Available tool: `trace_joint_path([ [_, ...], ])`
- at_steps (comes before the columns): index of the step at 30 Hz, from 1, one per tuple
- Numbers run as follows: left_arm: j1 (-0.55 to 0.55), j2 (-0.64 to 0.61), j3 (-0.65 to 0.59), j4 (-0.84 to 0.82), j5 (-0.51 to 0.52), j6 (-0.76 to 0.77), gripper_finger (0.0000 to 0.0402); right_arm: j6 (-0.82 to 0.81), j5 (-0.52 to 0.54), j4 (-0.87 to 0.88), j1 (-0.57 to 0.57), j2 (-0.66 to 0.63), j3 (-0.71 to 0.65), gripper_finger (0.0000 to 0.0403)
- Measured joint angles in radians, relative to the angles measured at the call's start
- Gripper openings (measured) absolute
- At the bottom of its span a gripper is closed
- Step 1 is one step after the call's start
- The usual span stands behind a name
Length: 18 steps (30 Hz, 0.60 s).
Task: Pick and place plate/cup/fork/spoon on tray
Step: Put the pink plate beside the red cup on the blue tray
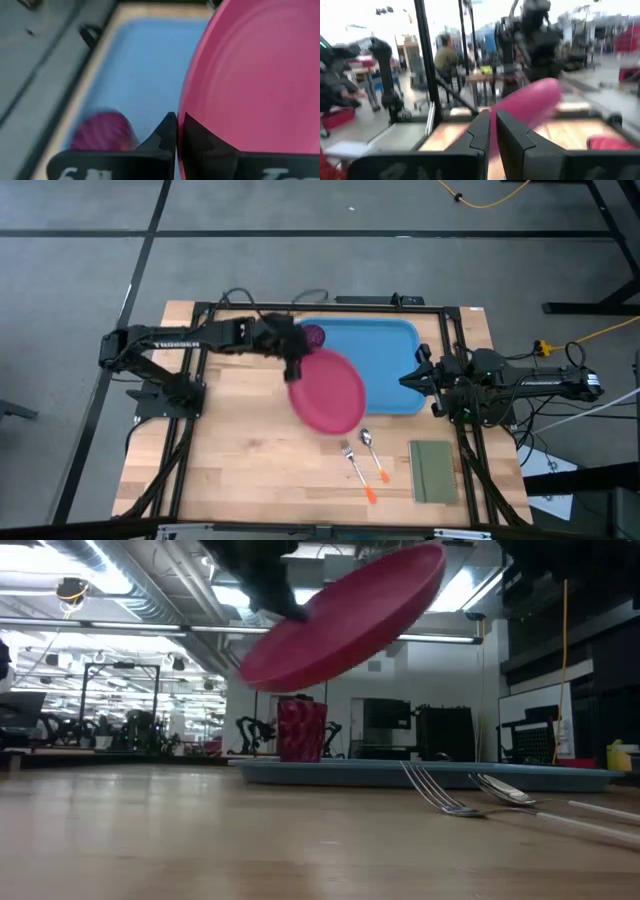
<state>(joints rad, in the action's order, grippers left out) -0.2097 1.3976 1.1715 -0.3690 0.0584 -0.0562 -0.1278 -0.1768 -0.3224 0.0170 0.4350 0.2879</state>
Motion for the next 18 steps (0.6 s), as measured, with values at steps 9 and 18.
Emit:
trace_joint_path([
  [9,-0.113,0.240,0.085,0.202,-0.105,-0.006,0.0000,0.028,-0.062,-0.132,0.000,-0.102,0.001,0.0036],
  [18,-0.144,0.530,0.392,0.085,-0.137,-0.018,0.0000,-0.003,-0.094,-0.091,-0.001,-0.151,0.001,0.0036],
])
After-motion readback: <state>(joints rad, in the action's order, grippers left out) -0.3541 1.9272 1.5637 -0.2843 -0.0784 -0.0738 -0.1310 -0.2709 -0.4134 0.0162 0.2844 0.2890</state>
